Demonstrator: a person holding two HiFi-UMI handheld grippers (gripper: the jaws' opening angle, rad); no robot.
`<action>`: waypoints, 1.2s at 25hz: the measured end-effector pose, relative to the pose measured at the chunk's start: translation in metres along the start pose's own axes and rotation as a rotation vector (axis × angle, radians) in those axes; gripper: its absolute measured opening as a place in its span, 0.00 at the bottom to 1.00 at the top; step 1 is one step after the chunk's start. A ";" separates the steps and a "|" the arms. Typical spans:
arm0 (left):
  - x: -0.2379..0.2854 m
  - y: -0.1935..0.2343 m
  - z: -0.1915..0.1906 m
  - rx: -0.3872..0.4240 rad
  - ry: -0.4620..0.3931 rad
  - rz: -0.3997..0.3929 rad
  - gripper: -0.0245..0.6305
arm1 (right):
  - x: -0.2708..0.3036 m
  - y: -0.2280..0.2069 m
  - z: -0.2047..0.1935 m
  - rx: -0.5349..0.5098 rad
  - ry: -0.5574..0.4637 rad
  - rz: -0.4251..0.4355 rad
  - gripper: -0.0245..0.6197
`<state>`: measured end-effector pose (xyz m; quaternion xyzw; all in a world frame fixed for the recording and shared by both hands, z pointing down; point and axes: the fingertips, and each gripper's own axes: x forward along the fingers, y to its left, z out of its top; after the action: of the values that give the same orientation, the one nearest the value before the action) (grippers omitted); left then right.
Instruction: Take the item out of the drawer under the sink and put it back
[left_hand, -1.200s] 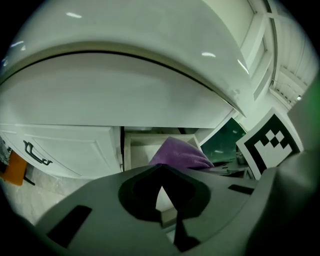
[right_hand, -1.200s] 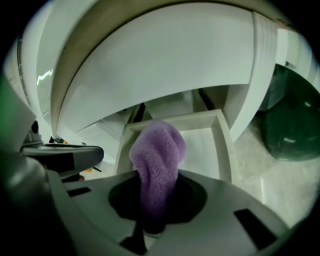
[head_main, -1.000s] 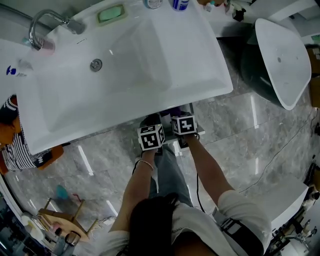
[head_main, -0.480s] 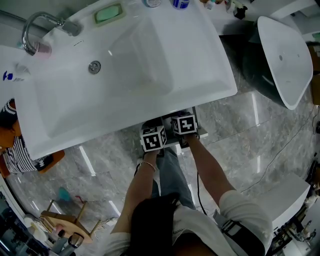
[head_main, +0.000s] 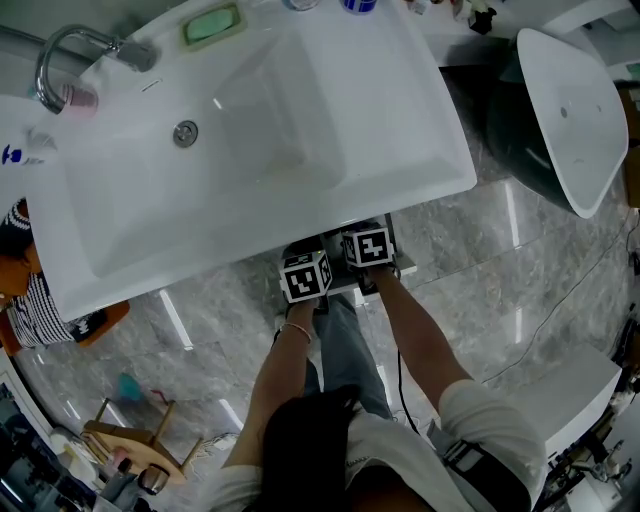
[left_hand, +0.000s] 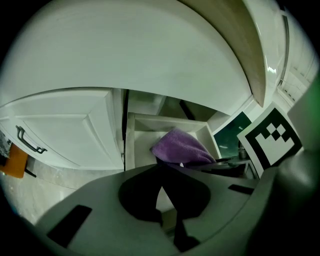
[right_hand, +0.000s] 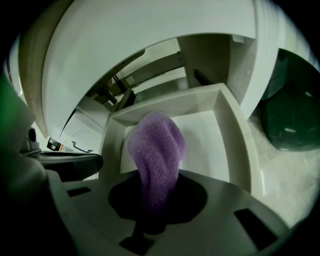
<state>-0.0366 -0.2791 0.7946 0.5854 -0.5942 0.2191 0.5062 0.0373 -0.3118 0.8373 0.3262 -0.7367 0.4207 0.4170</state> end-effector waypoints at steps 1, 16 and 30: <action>0.001 -0.001 -0.001 0.002 0.004 0.001 0.04 | -0.001 -0.001 0.000 -0.001 0.000 -0.008 0.12; -0.007 -0.005 -0.005 0.004 0.017 -0.003 0.04 | -0.024 0.001 -0.004 0.015 -0.027 0.014 0.25; -0.055 -0.025 0.004 0.022 -0.044 -0.039 0.04 | -0.085 0.030 0.010 0.045 -0.183 0.100 0.44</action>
<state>-0.0258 -0.2622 0.7375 0.6070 -0.5911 0.2029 0.4909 0.0458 -0.2971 0.7484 0.3351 -0.7776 0.4258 0.3190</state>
